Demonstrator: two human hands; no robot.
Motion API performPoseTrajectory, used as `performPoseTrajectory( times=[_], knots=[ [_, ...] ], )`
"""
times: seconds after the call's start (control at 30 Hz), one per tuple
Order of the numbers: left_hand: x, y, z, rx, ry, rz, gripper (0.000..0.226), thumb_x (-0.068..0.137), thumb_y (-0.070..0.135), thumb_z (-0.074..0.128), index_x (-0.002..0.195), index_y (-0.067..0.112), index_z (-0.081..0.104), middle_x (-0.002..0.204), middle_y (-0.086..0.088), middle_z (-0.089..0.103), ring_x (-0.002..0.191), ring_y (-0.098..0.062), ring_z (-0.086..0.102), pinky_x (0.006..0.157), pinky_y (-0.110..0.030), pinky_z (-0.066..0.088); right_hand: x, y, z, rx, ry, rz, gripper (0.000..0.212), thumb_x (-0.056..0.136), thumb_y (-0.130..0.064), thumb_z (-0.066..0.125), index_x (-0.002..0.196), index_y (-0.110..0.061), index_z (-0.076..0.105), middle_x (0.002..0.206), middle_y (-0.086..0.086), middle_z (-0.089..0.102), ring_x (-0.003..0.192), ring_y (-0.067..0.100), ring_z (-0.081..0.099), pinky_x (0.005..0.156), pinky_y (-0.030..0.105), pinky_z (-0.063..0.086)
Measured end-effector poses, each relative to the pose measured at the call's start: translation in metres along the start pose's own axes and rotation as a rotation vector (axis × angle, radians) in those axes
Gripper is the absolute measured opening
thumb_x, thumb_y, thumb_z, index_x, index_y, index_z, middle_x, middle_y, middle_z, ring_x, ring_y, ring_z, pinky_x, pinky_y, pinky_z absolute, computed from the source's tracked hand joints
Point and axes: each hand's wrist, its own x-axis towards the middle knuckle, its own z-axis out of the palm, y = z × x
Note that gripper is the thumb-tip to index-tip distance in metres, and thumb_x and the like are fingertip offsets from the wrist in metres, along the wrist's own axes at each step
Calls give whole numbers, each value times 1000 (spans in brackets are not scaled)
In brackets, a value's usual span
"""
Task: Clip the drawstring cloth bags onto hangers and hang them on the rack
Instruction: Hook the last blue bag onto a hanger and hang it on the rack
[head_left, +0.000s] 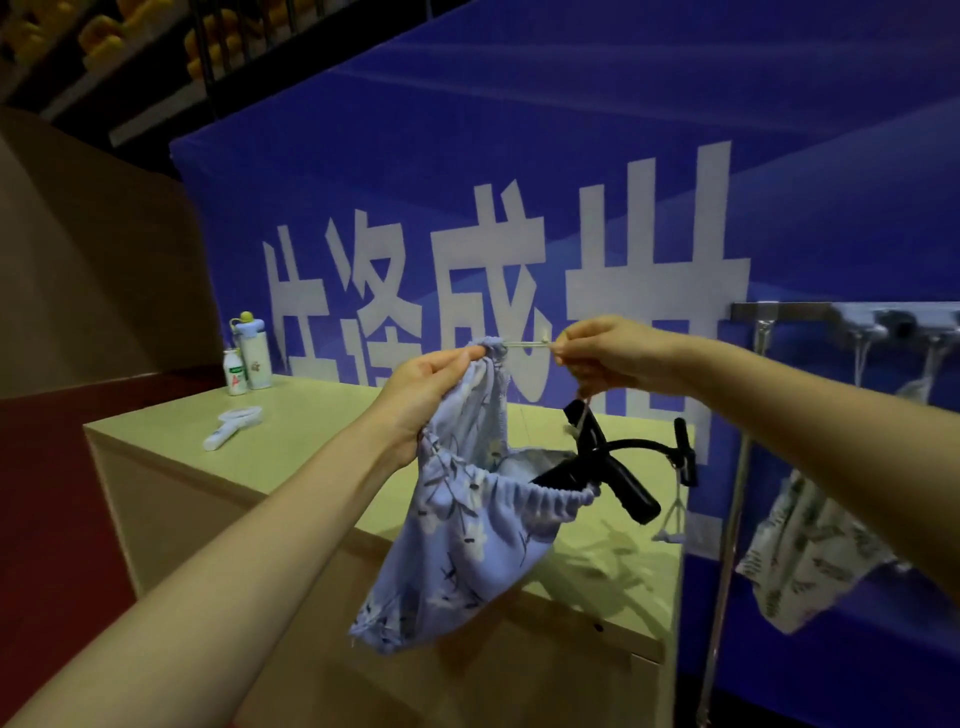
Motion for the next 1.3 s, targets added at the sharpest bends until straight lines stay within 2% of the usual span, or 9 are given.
performPoseTrajectory(
  times=[0.23, 0.33, 0.53, 0.7, 0.77, 0.87, 0.97, 1.03, 1.3],
  knots=[
    [9, 25, 69, -25, -140, 78, 29, 96, 28, 49, 113, 12, 66, 103, -6, 69, 89, -16, 66, 74, -25, 58, -63, -15, -56, 121, 67, -28, 33, 99, -14, 41, 69, -15, 55, 52, -5, 29, 42, 7, 23, 38, 16, 23],
    [11, 35, 105, 45, -206, 110, 25, 94, 37, 51, 99, 23, 71, 119, -8, 66, 112, -24, 60, 95, -37, 52, -100, -31, -79, 114, 37, -31, 40, 98, -13, 39, 62, -18, 57, 51, -5, 34, 39, 4, 22, 39, 18, 18],
    [-11, 41, 211, 90, -449, 193, 51, 97, 50, 29, 107, 21, 70, 100, 11, 68, 101, -6, 57, 80, -11, 42, -167, -37, -102, -126, 110, 114, 26, 96, -15, 45, 74, -14, 58, 55, -1, 44, 41, 4, 39, 41, 15, 40],
    [-22, 23, 293, -35, -601, 144, 68, 97, 53, 9, 104, 23, 70, 110, 4, 66, 107, -1, 50, 104, -18, 26, -213, -13, -133, -214, 355, 288, 26, 97, -14, 45, 74, -11, 56, 58, 1, 47, 41, 5, 44, 44, 16, 43],
    [-21, 14, 322, -85, -639, 136, 72, 98, 51, 7, 110, 14, 68, 97, 4, 67, 81, 8, 54, 81, -4, 35, -229, 1, -147, -223, 458, 360, 28, 98, -13, 45, 72, -10, 56, 57, 2, 47, 39, 5, 40, 41, 15, 39],
    [-31, 5, 376, -156, -759, 13, 85, 84, 73, 15, 103, 13, 72, 57, -2, 53, 46, -7, 42, 42, -15, 27, -255, 22, -164, -175, 614, 438, 27, 97, -9, 46, 72, -7, 55, 54, 4, 46, 35, 6, 38, 36, 15, 38],
    [-36, -6, 427, -127, -897, -45, 105, 56, 95, 23, 115, 21, 68, 113, -12, 67, 95, -21, 54, 72, -30, 43, -278, 42, -178, -168, 724, 503, 21, 96, -8, 49, 76, -3, 56, 54, 4, 48, 42, 10, 41, 39, 19, 42],
    [-41, -7, 455, -69, -908, -82, 106, 58, 92, 17, 120, 20, 63, 136, -4, 56, 129, -23, 44, 106, -42, 32, -290, 58, -194, -180, 814, 541, 17, 95, -8, 49, 80, -3, 56, 58, 8, 45, 47, 14, 41, 44, 23, 42],
    [-36, -38, 545, -197, -1025, -136, 110, 16, 101, 40, 96, 32, 71, 78, 4, 72, 75, -12, 66, 77, -26, 51, -307, 121, -249, -164, 1049, 547, 23, 95, -12, 52, 76, -3, 61, 73, 16, 58, 65, 23, 56, 61, 32, 51]
  ],
)
